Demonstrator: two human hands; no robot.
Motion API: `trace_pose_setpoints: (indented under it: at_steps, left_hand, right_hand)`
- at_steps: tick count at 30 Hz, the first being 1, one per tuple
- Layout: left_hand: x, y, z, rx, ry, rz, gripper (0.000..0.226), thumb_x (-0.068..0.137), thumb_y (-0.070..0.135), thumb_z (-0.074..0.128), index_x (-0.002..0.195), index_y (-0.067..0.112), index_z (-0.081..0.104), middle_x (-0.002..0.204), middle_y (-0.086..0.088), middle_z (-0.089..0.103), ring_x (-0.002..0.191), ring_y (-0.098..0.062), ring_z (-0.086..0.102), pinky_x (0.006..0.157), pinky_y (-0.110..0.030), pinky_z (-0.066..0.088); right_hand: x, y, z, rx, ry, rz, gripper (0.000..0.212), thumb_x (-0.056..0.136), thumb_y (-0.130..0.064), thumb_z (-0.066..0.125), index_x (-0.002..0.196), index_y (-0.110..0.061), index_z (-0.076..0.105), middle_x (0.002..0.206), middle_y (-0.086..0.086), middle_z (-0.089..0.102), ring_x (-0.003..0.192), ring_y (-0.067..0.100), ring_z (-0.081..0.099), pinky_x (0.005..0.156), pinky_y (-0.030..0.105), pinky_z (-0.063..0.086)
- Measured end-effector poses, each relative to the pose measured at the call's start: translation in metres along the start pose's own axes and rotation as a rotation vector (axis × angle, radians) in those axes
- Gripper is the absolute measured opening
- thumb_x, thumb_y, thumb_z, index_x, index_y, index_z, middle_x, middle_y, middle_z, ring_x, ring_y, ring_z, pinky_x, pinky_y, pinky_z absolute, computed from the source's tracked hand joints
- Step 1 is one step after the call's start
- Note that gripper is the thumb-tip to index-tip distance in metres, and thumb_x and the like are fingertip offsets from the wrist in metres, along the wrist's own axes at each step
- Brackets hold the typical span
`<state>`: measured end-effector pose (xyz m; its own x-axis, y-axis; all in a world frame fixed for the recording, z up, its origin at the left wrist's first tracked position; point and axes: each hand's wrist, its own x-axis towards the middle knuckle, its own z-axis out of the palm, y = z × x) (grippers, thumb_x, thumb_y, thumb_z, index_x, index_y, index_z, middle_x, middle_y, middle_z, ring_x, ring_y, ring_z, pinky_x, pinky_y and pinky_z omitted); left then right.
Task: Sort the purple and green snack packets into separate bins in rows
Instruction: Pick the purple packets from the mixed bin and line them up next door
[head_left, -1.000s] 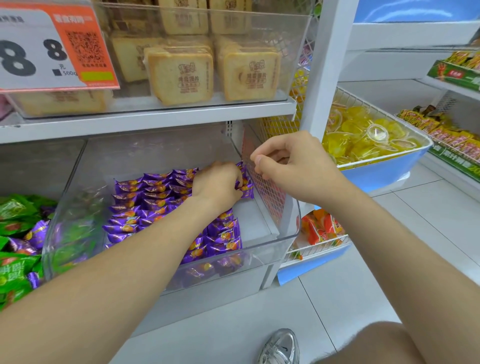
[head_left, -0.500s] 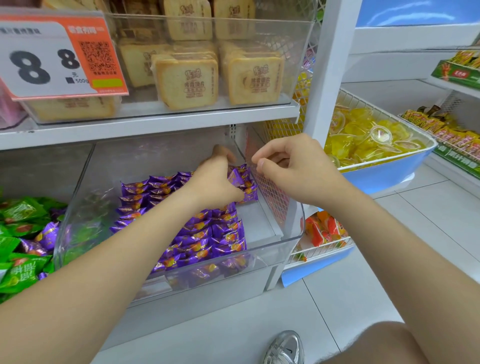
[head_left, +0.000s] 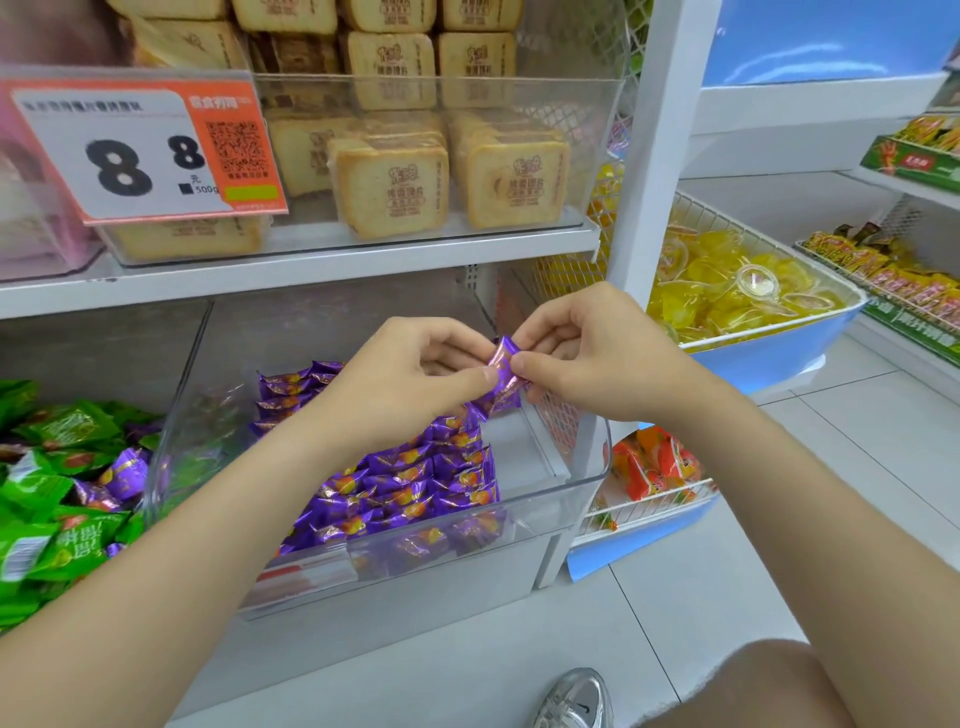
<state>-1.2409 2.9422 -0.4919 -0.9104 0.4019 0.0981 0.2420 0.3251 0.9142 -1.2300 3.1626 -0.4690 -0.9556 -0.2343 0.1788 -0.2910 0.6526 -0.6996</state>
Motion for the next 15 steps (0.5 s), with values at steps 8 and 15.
trace_pose_setpoints:
  at_steps: [8,15]
  left_hand:
    - [-0.002,-0.007,0.013,0.516,0.241,0.364,0.028,0.083,0.039,0.084,0.108,0.035,0.072,0.097,0.014,0.065,0.086,-0.004,0.067,0.078,-0.033,0.059]
    - [0.009,-0.002,0.007,0.374,0.072,0.169,0.018,0.092,0.031,0.079,0.11,0.036,0.079,0.084,0.013,0.077,0.078,-0.001,0.071,0.072,-0.014,0.05]
  right_hand:
    - [-0.002,-0.01,-0.002,0.467,0.141,0.308,0.02,0.095,-0.003,0.071,0.115,-0.004,0.067,0.067,0.016,0.073,0.049,0.022,0.064,0.048,0.03,0.053]
    - [-0.002,0.003,-0.007,-0.205,0.065,0.0,0.016,0.084,-0.042,0.082,0.082,-0.026,0.08,0.056,-0.006,0.064,0.051,0.004,0.053,0.052,0.015,0.035]
